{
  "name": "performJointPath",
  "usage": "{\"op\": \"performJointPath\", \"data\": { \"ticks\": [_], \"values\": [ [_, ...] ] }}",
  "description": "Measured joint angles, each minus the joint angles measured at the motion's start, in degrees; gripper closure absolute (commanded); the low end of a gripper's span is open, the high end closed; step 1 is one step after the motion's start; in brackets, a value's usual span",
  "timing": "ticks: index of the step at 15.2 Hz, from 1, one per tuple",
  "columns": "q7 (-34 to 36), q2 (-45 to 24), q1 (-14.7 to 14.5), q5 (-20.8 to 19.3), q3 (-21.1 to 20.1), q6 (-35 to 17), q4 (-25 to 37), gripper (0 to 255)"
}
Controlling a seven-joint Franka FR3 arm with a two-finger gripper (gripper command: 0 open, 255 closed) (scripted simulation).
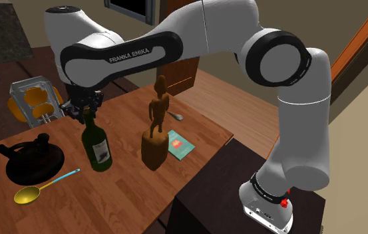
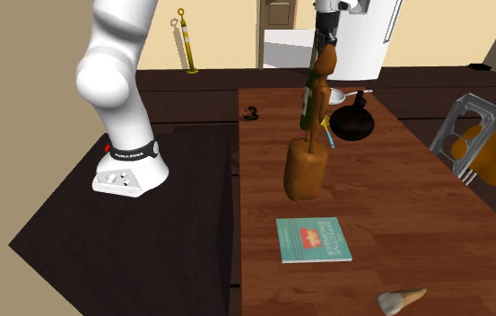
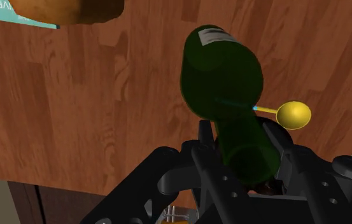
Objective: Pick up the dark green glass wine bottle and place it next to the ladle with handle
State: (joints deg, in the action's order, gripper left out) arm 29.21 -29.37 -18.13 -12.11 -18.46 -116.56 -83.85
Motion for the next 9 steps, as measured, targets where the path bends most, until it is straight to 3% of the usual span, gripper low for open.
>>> {"op": "performJointPath", "data": {
  "ticks": [6, 9],
  "values": [
    [1.69, -15.49, -5.52, -2.92, 1.55, 3.69, 18.96, 255],
    [1.96, -17.22, -5.85, -3.28, 1.83, 2.35, 19.34, 255]
  ]
}}
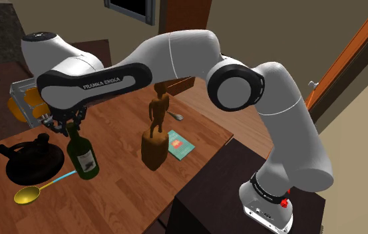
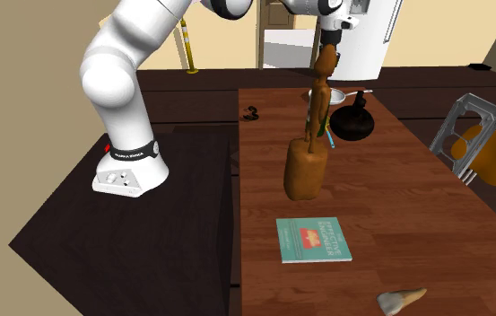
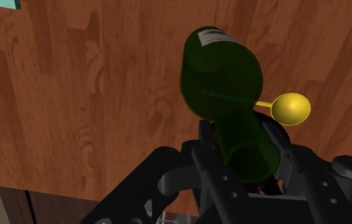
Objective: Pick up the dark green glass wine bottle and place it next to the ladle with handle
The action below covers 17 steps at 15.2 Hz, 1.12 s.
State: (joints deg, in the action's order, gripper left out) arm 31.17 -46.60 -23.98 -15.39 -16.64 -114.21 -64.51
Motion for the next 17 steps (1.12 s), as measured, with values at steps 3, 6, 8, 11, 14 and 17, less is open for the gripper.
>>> {"op": "performJointPath", "data": {
  "ticks": [3, 6, 8, 11, 14, 17],
  "values": [
    [0.13, -0.72, 0.12, -0.21, 0.17, -1.69, -0.99, 255],
    [0.40, -1.55, 0.09, -0.47, 0.34, -3.41, -1.89, 255],
    [0.54, -2.13, 0.11, -0.64, 0.47, -4.60, -2.53, 255],
    [0.76, -3.09, 0.03, -0.88, 0.67, -6.00, -2.98, 255],
    [0.85, -4.47, -0.04, -1.15, 0.92, -7.37, -2.96, 255],
    [1.14, -5.60, -0.13, -1.45, 1.17, -9.11, -3.60, 255]
  ]
}}
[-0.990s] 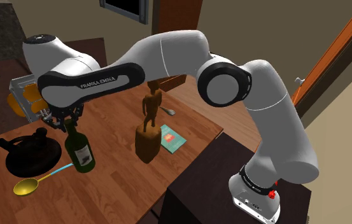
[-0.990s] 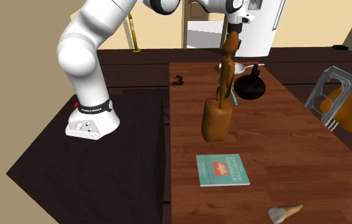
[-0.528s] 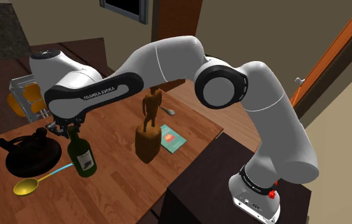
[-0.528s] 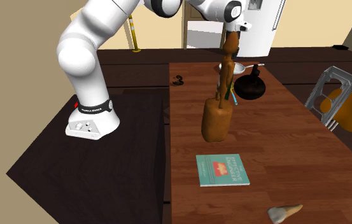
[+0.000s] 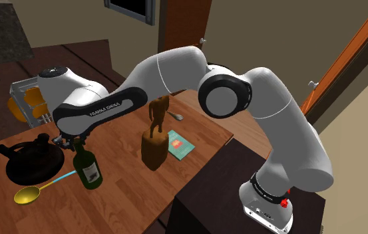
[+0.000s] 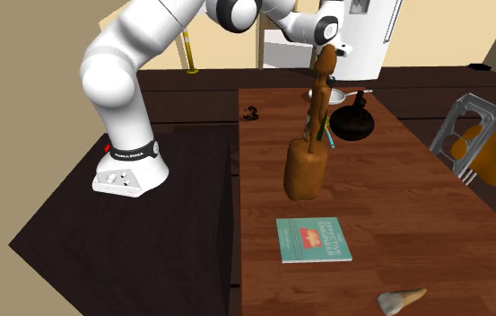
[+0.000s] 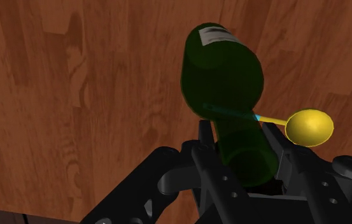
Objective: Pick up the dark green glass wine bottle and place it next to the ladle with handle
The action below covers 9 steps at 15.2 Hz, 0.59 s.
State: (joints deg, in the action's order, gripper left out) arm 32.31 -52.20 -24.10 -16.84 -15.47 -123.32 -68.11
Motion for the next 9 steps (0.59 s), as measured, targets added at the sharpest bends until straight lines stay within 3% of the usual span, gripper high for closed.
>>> {"op": "performJointPath", "data": {
  "ticks": [7, 8, 9],
  "values": [
    [0.08, -0.43, -0.02, -0.11, 0.09, -0.66, -0.22, 255],
    [0.08, -0.43, -0.02, -0.11, 0.09, -0.66, -0.22, 0],
    [0.08, -0.42, -0.01, -0.11, 0.09, -0.67, -0.21, 0]
  ]
}}
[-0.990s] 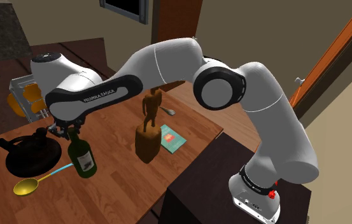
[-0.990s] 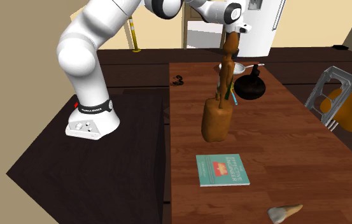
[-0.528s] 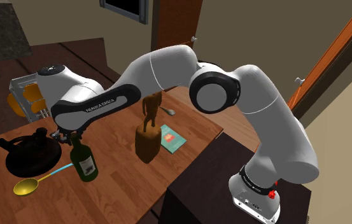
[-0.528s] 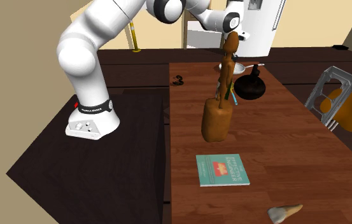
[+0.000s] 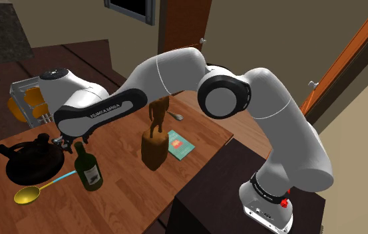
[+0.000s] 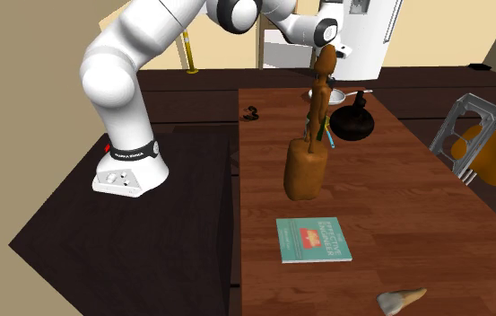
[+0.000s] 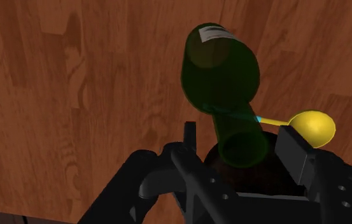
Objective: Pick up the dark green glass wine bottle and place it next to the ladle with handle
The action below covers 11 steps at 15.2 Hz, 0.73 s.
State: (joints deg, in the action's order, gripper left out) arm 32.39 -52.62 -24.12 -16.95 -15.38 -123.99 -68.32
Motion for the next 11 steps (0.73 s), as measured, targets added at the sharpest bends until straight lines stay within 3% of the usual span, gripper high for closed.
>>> {"op": "performJointPath", "data": {
  "ticks": [5, 11],
  "values": [
    [0.00, 0.00, 0.00, 0.00, 0.00, 0.00, 0.03, 0],
    [-0.29, 4.57, 0.46, 0.80, -0.80, 3.58, -0.91, 0]
  ]
}}
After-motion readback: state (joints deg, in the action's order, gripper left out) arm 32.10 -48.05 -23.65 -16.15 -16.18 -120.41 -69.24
